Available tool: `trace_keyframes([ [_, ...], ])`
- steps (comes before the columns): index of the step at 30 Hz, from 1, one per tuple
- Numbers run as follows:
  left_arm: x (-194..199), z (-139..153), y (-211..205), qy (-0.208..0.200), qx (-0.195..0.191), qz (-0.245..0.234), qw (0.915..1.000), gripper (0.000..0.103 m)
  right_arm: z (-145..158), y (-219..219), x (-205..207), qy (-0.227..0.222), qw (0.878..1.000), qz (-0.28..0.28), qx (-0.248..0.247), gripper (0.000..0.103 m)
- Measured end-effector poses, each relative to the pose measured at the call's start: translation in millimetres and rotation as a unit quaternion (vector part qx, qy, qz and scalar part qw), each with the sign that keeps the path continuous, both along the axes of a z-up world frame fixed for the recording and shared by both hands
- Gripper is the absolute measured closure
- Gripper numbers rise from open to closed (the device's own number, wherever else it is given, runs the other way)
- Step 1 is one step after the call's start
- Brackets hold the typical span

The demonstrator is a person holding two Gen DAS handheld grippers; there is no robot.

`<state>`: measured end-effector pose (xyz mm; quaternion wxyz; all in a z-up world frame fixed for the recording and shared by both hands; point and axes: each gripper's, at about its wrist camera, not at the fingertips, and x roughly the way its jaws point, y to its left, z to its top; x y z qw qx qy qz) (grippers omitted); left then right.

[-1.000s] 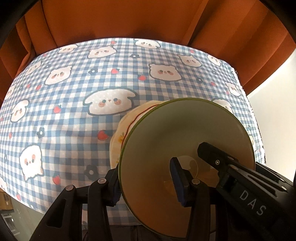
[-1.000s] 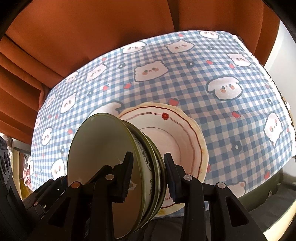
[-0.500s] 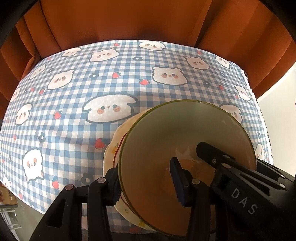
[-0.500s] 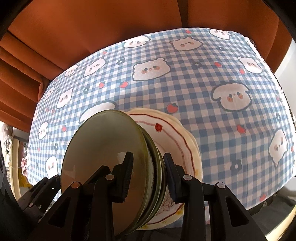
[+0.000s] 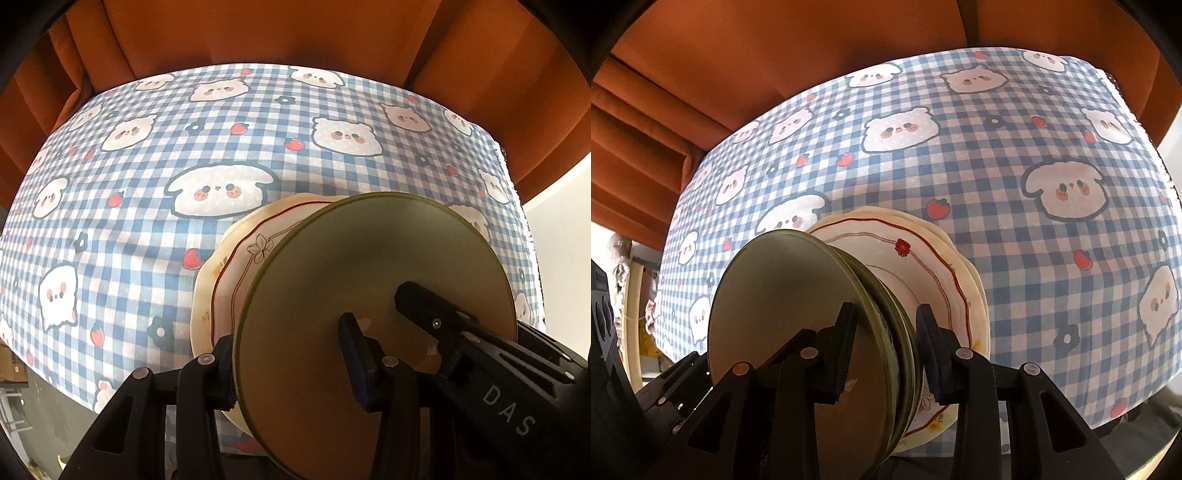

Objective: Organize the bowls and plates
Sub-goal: 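Lower the bowl stack onto the plates and open the right gripper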

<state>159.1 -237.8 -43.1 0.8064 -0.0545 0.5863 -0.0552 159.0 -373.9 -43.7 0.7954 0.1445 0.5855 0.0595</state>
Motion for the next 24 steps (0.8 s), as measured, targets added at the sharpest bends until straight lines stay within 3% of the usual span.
trace_keyframes([
  [10,-15.0,3.9,0.0,-0.019,0.023,0.016,0.9994,0.053,-0.2,6.6,-10.9,-0.024,0.999,0.020,-0.018,0.063],
  [12,-19.0,9.9,2.8,-0.031,0.021,0.018,0.9991,0.044,3.7,5.3,-14.0,-0.032,0.999,0.017,-0.027,0.059],
  [14,-22.4,15.6,7.7,-0.044,0.015,0.021,0.9987,0.037,10.6,3.2,-19.0,-0.047,0.998,0.006,-0.038,0.043],
  [15,-23.8,17.9,9.5,-0.051,0.011,0.020,0.9984,0.033,14.5,2.2,-21.4,-0.056,0.997,-0.001,-0.045,0.040],
  [24,-51.1,50.8,34.4,-0.147,0.001,-0.017,0.9890,0.023,55.7,14.3,-54.8,-0.135,0.985,-0.040,-0.100,0.020],
])
